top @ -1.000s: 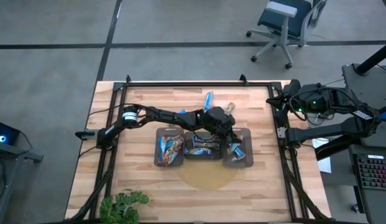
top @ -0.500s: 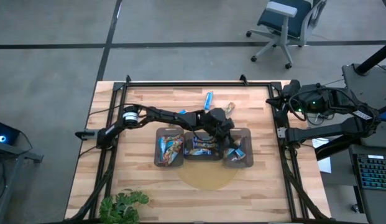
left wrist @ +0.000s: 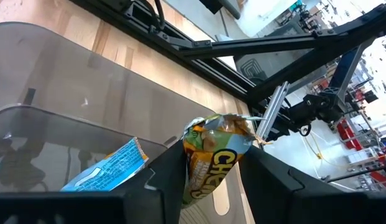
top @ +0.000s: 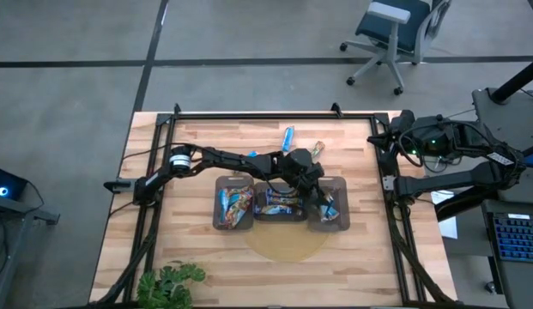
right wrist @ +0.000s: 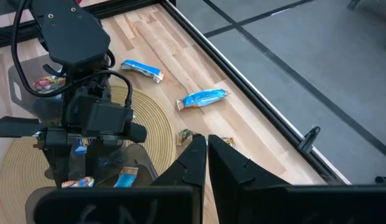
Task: Pick and place Granola Bars by type
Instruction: Put the orange granola bar into the right black bin
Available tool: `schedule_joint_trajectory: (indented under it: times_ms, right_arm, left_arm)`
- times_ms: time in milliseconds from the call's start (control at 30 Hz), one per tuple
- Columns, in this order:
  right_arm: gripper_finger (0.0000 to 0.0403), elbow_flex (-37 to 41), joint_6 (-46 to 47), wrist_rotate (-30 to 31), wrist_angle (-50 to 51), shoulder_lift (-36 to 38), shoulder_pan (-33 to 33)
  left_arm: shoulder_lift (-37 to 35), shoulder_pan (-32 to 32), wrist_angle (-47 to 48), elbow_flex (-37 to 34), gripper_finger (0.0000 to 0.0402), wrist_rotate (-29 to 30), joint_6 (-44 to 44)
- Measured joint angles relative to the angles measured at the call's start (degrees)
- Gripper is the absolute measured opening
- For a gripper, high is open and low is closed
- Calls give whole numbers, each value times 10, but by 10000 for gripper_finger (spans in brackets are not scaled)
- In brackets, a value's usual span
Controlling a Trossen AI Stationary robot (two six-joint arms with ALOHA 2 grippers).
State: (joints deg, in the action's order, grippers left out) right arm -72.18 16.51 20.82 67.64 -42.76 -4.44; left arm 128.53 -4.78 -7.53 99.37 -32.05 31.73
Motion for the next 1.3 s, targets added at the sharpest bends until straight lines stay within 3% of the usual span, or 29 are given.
schedule_joint_trajectory:
  times_ms: [267, 633, 933, 1300]
  right_arm:
    - [8, 0, 0, 0, 0, 0, 0]
    - [8, 3, 3, 1, 0, 0, 0]
    - [8, 3, 5, 0, 0, 0, 0]
    - [8, 3, 5, 0, 3, 0, 0]
  left_arm:
    - [0, -1, 0, 0, 136, -31, 19]
    - [0, 0, 28, 4, 191, -37, 20]
    - [-1, -6, 44, 45, 193, -39, 15]
    - [-1, -27, 152, 106, 193, -24, -35]
